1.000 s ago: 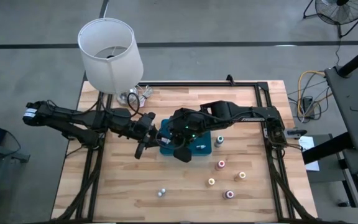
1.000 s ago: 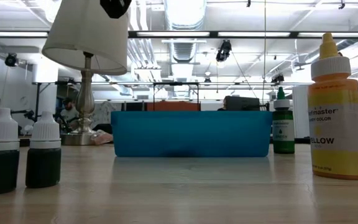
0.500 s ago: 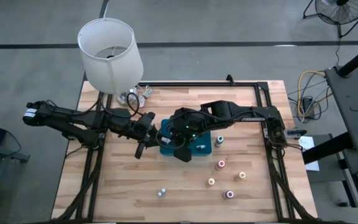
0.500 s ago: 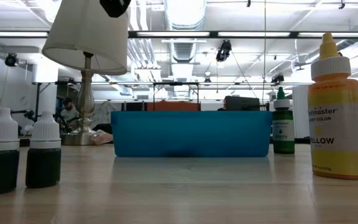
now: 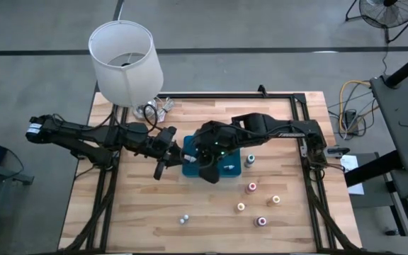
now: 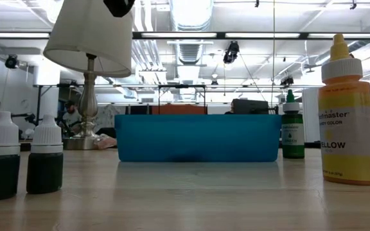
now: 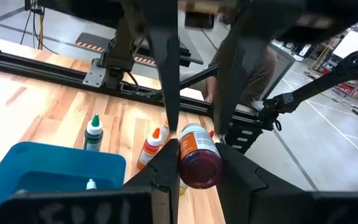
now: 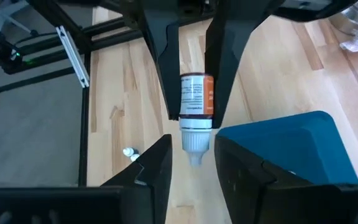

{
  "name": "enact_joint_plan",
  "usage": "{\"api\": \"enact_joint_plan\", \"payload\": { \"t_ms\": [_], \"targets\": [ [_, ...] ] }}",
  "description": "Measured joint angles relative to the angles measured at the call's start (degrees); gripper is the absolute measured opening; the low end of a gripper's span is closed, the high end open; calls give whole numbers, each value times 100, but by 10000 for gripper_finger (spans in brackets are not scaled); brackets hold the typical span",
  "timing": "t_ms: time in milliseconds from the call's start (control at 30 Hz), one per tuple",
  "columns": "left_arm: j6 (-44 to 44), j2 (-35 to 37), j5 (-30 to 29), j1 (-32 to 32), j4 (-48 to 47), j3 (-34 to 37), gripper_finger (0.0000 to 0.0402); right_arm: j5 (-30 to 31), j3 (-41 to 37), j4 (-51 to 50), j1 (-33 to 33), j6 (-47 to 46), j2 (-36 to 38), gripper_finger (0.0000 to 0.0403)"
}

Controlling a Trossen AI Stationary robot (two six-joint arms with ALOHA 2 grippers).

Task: Pick & Place food coloring
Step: Put the small orange food coloring bottle into the blue bin

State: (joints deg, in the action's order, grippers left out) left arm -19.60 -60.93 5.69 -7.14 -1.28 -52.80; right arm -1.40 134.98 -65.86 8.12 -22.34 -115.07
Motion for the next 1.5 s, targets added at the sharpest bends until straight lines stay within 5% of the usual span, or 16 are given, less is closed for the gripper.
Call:
{"api": "enact_joint_plan", "payload": {
  "t_ms": [433, 700, 1067, 1267, 1500],
  "targets": [
    [54, 194, 0, 39, 518, 0, 58, 570, 0, -59, 114, 550, 500, 140],
    [48, 296, -24, 181, 1193, 0, 58, 1803, 0, 332, 329, 1703, 713, 143],
    [-563, 396, 85, 494, 2199, -2, 58, 1827, 0, 1071, 569, 3771, 864, 148],
    [-864, 393, 110, 516, 2230, -2, 57, 2681, 0, 1430, 620, 4625, 864, 149],
    [-1164, 391, 117, 566, 2440, -2, 57, 2724, 0, 1586, 627, 5172, 860, 149]
  ]
}}
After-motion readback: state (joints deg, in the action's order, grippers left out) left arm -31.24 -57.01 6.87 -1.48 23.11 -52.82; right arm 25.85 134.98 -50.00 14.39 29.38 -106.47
